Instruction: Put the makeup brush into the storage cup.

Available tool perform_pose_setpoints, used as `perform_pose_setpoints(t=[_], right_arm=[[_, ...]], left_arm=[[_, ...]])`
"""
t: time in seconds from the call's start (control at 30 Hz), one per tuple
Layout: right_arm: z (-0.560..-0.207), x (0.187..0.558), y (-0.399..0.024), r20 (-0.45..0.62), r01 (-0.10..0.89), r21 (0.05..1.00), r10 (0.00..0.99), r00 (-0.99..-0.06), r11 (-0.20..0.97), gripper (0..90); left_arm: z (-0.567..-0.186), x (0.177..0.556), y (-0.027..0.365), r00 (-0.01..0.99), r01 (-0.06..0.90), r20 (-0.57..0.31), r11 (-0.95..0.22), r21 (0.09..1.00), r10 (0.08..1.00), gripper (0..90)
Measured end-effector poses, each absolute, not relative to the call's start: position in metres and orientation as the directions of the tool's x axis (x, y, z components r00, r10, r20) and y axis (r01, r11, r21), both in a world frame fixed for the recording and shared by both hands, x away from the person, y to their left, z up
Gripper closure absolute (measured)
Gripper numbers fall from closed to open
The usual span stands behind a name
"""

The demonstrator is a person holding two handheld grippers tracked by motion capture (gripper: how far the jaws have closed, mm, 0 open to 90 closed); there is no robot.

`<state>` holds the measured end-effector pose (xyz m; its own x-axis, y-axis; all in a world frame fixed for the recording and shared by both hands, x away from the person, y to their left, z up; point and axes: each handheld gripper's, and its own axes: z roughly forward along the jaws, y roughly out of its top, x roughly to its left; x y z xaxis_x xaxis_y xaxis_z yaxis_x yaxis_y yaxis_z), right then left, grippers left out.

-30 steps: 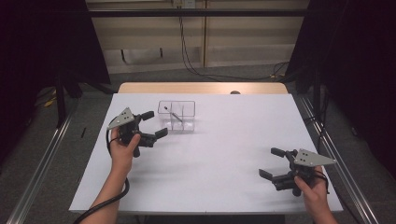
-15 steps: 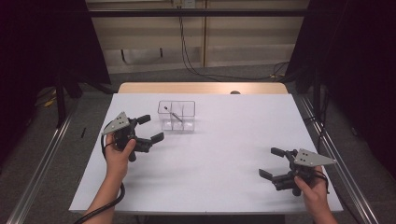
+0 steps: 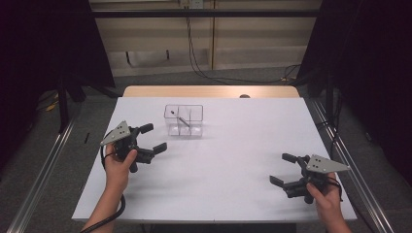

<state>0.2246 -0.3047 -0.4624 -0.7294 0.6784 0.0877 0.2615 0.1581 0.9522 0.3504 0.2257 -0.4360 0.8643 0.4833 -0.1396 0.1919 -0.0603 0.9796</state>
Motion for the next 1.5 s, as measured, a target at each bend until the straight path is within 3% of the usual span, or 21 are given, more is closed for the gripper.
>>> perform_pose_setpoints(t=[1.5], right_arm=[[-0.461, 0.226, -0.306, 0.087, 0.254, 0.956, 0.680, -0.728, 0.149, 4.5]], left_arm=[[-0.446, 0.320, 0.256, 0.857, 0.218, -0.147, -0.088, 0.972, 0.495, 0.9]])
